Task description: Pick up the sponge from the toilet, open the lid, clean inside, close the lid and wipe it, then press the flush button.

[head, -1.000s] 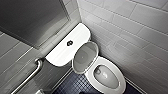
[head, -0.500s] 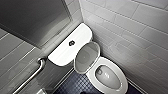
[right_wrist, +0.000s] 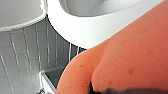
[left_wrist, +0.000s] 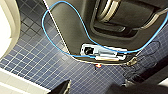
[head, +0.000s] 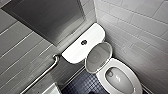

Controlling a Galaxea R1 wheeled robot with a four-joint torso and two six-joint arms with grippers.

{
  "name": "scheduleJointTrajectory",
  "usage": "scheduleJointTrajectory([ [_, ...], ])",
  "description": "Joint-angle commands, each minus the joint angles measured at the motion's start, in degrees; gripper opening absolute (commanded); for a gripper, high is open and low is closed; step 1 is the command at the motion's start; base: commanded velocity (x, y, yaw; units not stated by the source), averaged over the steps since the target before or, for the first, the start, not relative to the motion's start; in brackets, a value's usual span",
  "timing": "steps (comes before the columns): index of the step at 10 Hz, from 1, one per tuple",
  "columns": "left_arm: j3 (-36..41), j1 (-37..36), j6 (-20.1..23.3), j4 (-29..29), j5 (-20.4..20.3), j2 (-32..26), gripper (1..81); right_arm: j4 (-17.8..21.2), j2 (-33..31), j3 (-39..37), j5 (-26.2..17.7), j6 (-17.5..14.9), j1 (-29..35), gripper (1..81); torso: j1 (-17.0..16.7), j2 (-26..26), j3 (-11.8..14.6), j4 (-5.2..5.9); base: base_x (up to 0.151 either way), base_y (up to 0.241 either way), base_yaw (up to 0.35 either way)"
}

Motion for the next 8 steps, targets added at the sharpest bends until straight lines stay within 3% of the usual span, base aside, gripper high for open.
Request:
scheduleJointTrajectory([
  [1,-0.4,3.1,0.0,-0.2,5.1,-1.0,81.1,-2.7,3.0,1.3,-11.2,-1.1,8.4,1.0,0.0,0.0,0.0,-0.13,0.000,0.000,0.000],
  [3,-0.4,3.1,0.3,-0.1,5.1,-0.9,81.1,-2.4,3.9,-0.8,-15.2,-0.5,14.4,1.0,0.0,0.0,0.0,2.82,0.000,0.000,0.000],
  [4,-0.4,3.1,0.4,0.0,5.1,-0.9,81.1,-2.3,4.6,-2.2,-16.8,-0.4,18.3,1.0,0.0,0.0,0.0,3.15,0.000,0.000,0.000],
  [6,-0.5,3.1,0.4,-0.2,5.1,-0.9,81.1,0.1,6.8,-4.4,-24.4,0.7,27.4,1.0,0.0,0.0,0.0,3.11,0.000,0.000,0.000],
  [8,-0.5,3.1,0.5,-0.2,5.1,-0.9,81.1,0.5,9.0,-7.3,-28.4,3.0,33.3,1.0,0.0,0.0,0.0,3.11,0.000,0.000,0.000],
])
